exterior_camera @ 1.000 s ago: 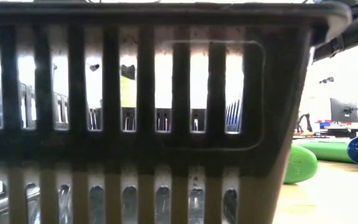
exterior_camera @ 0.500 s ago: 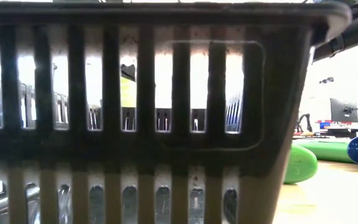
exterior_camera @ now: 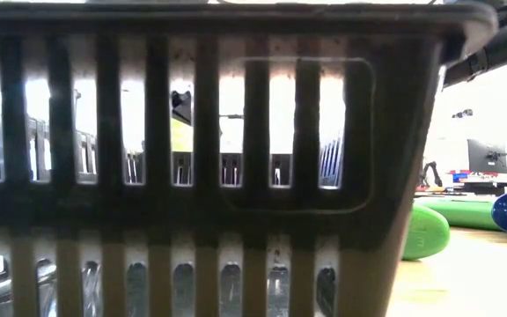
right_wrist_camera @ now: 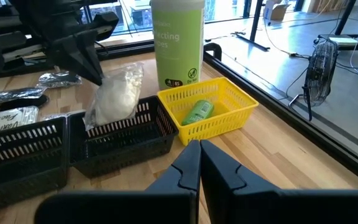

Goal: Pick & Place Travel size toiletries
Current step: Put the top left white vanity pack into the top black basket, then put the bottom black hairbrush into the bottom black basket

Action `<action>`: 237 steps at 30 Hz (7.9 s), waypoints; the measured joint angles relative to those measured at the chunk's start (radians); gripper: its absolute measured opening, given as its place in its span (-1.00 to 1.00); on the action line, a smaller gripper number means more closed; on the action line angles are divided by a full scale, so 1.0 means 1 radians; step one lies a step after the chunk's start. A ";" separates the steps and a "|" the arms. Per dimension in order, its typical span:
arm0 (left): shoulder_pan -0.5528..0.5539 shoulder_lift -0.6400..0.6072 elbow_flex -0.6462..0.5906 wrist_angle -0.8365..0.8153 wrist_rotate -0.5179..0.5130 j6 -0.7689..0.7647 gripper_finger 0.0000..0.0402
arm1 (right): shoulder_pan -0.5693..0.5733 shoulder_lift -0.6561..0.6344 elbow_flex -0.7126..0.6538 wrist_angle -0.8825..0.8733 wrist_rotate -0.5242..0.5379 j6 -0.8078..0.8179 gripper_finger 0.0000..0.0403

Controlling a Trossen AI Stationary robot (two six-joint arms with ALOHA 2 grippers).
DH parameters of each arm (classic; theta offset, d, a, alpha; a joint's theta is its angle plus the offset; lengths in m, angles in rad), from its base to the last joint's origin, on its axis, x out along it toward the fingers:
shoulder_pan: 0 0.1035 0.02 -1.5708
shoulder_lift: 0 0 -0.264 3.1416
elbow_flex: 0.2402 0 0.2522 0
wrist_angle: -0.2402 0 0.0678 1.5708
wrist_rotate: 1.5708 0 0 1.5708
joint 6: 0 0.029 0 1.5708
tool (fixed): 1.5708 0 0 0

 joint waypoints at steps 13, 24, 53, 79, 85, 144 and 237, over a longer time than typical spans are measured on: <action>0.000 0.000 0.000 0.004 -0.008 -0.011 -0.70 | 0.000 0.000 0.000 0.000 0.000 0.000 -0.99; 0.000 0.000 0.000 0.011 -0.009 -0.010 -0.26 | 0.000 0.000 0.000 0.000 0.000 0.000 -0.99; -0.001 -0.002 -0.001 0.058 -0.010 0.029 -0.40 | 0.000 0.000 0.000 0.000 0.000 0.000 -0.99; -0.001 -0.026 -0.002 0.104 0.053 0.176 -0.99 | 0.000 0.000 0.000 -0.006 0.000 -0.004 -0.99; -0.001 -0.026 -0.002 0.102 0.056 0.183 -0.99 | 0.000 0.000 0.000 -0.005 0.000 -0.004 -0.99; -0.257 -0.366 -0.407 0.583 0.086 0.208 -0.99 | 0.000 0.041 0.000 0.014 0.078 0.102 -0.99; -0.558 0.341 0.498 -1.119 0.415 -1.265 0.21 | 0.000 0.172 0.000 0.030 0.078 0.048 -0.99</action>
